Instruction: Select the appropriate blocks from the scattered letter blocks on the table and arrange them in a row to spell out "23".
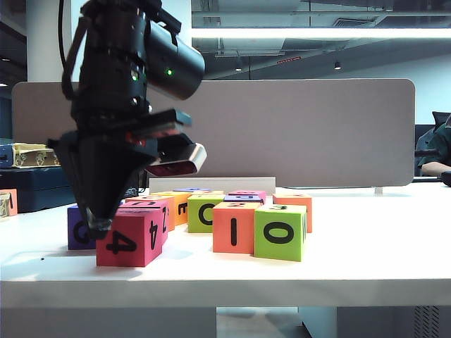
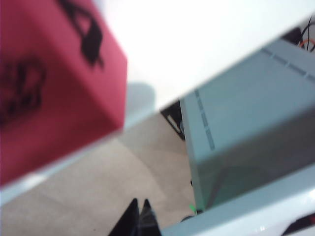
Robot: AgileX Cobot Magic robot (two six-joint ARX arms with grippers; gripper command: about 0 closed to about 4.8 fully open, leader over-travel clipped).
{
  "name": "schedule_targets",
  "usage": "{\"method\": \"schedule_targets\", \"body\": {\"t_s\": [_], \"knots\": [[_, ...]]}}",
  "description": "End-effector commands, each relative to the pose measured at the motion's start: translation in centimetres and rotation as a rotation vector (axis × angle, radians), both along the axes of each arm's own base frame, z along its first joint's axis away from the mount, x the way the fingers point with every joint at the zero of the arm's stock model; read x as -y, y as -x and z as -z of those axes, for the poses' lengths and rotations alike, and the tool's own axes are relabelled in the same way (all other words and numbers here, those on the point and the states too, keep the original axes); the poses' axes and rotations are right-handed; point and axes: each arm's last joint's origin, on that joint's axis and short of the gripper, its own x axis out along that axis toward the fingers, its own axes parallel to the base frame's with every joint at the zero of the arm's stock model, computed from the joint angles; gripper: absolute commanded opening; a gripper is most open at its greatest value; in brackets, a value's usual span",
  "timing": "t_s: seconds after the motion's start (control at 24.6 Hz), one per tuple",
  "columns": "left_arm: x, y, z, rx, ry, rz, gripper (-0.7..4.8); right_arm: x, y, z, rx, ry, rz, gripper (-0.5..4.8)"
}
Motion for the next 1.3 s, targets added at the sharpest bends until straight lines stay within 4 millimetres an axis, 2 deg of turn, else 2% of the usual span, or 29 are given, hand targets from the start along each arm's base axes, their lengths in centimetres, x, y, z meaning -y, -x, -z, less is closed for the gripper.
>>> {"method": "schedule_targets", "body": {"t_s": [0.04,0.24,0.37,0.65,0.77,0.89,0.97,1.18,1.3], "knots": [[0.5,-0.7,0.4,0.077,0.03,-0.001,-0.06,0.0,0.0,-0.1,0.008,-0.002,-0.004,-0.01],[1.1,-2.8,1.2,0.364,-0.07,-0.013,-0.07,0.0,0.0,-0.1,0.008,-0.002,-0.005,-0.01],[1.2,-3.8,1.3,0.472,-0.091,-0.032,-0.06,0.0,0.0,-0.1,0.007,-0.002,-0.005,-0.01],[0.1,-7.5,0.7,0.687,0.009,-0.101,-0.06,0.0,0.0,-0.1,0.009,-0.001,-0.004,-0.01],[-1.0,-9.4,0.2,0.787,0.054,-0.146,-0.07,0.0,0.0,-0.1,0.009,-0.001,-0.003,-0.01],[-1.2,-9.5,-0.4,0.788,0.065,-0.138,-0.07,0.0,0.0,-0.1,0.009,-0.001,-0.002,-0.01],[-1.2,-9.3,-1.4,0.745,0.044,-0.113,-0.06,0.0,0.0,-0.1,0.009,-0.001,-0.002,-0.01],[-1.1,-7.1,-6.7,0.471,0.047,-0.066,-0.07,0.0,0.0,-0.1,0.011,0.0,-0.001,-0.01],[-1.3,-6.5,-6.6,0.383,0.043,-0.069,-0.06,0.0,0.0,-0.2,0.014,0.0,-0.001,-0.01]]}}
